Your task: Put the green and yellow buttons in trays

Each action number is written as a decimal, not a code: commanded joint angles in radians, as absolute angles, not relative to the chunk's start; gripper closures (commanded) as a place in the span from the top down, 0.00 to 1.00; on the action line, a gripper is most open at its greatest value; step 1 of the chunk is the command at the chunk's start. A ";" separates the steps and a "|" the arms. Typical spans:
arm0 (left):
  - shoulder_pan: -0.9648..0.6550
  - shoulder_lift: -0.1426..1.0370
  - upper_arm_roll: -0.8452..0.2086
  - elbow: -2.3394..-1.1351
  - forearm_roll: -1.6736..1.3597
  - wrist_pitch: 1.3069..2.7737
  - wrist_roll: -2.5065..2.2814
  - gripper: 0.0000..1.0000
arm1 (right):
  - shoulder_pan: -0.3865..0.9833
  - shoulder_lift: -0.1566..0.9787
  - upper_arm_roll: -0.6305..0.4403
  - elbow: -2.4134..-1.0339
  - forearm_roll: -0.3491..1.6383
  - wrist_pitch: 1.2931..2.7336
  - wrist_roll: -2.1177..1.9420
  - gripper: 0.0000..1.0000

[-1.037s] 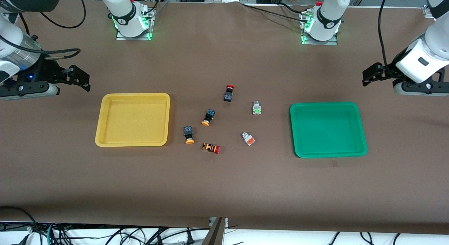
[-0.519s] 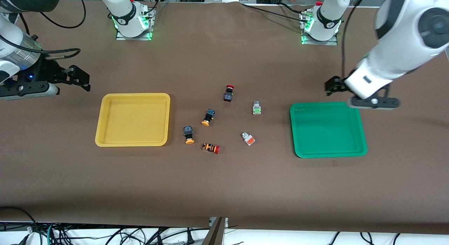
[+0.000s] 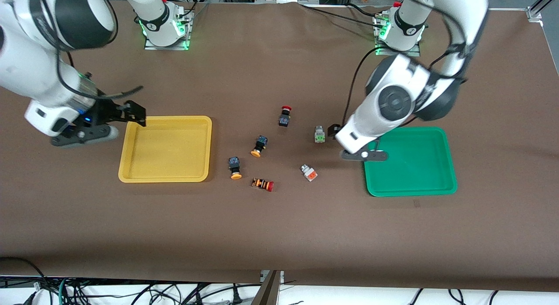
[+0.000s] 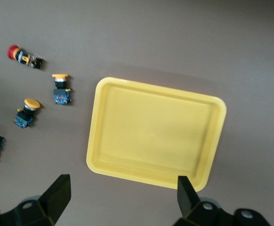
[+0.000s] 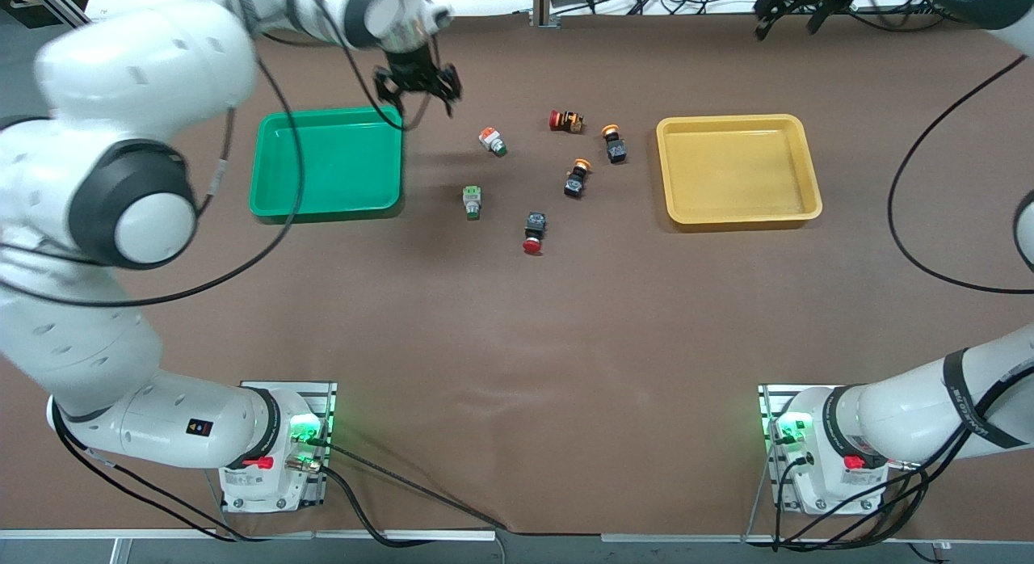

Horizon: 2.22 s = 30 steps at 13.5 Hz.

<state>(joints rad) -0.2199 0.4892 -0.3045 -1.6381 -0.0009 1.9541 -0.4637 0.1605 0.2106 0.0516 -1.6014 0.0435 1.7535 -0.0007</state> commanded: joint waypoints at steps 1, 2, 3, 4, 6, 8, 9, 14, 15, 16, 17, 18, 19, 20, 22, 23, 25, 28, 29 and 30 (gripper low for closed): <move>-0.284 0.612 -0.301 -1.612 0.047 2.012 -0.477 1.00 | 0.173 0.302 0.051 -1.578 0.038 1.753 -0.001 1.00; -0.311 0.644 -0.302 -1.623 0.105 2.040 -0.479 1.00 | 0.182 0.314 0.051 -1.578 0.041 1.758 0.003 1.00; -0.334 0.670 -0.302 -1.632 0.142 2.054 -0.485 1.00 | 0.198 0.337 0.052 -1.578 0.047 1.787 0.009 1.00; -0.340 0.679 -0.304 -1.656 0.150 2.075 -0.509 1.00 | 0.230 0.369 0.052 -1.578 0.052 1.827 0.017 1.00; -0.371 0.681 -0.302 -1.738 0.150 2.182 -0.563 1.00 | 0.287 0.435 0.052 -1.578 0.054 1.925 0.119 1.00; -0.374 0.681 -0.301 -1.766 0.153 2.223 -0.558 0.72 | 0.349 0.520 0.052 -1.578 0.054 2.041 0.236 1.00; -0.376 0.681 -0.299 -1.763 0.153 2.224 -0.558 0.37 | 0.391 0.564 0.052 -1.582 0.054 2.112 0.308 1.00; -0.344 0.655 -0.296 -1.740 0.158 2.169 -0.536 0.00 | 0.462 0.716 0.052 -1.594 0.052 2.338 0.417 1.00; -0.313 0.635 -0.296 -1.712 0.158 2.108 -0.505 0.00 | 0.468 0.725 0.051 -1.604 0.054 2.371 0.419 0.99; -0.275 0.626 -0.296 -1.672 0.158 2.029 -0.444 0.00 | 0.468 0.736 0.052 -1.612 0.054 2.402 0.419 0.99; -0.232 0.620 -0.296 -1.633 0.158 1.946 -0.360 0.00 | 0.468 0.745 0.051 -1.617 0.054 2.420 0.419 0.97; -0.194 0.615 -0.293 -1.603 0.158 1.886 -0.283 0.00 | 0.468 0.750 0.052 -1.620 0.054 2.430 0.419 0.91; -0.146 0.615 -0.291 -1.586 0.160 1.850 -0.206 0.01 | 0.469 0.750 0.052 -1.626 0.054 2.431 0.419 0.81; -0.097 0.617 -0.291 -1.588 0.161 1.850 -0.130 0.01 | 0.469 0.750 0.052 -1.631 0.054 2.431 0.419 0.68; -0.019 0.630 -0.290 -1.597 0.240 1.861 -0.008 0.05 | 0.469 0.750 0.052 -1.638 0.054 2.430 0.417 0.41; -0.012 0.659 -0.290 -1.603 0.259 1.876 0.000 0.05 | 0.468 0.749 0.051 -1.638 0.054 2.425 0.417 0.31; -0.018 0.670 -0.288 -1.662 0.259 1.951 -0.011 0.12 | 0.462 0.739 0.051 -1.640 0.052 2.422 0.407 0.24; -0.002 0.660 -0.291 -1.661 0.253 1.959 -0.012 1.00 | 0.437 0.694 0.029 -1.628 0.048 2.341 0.368 0.24; -0.003 0.649 -0.299 -1.651 0.247 1.950 -0.015 1.00 | 0.422 0.669 0.028 -1.626 0.049 2.307 0.317 0.24; -0.008 0.631 -0.304 -1.625 0.244 1.947 -0.014 1.00 | 0.404 0.641 0.025 -1.626 0.049 2.263 0.260 0.24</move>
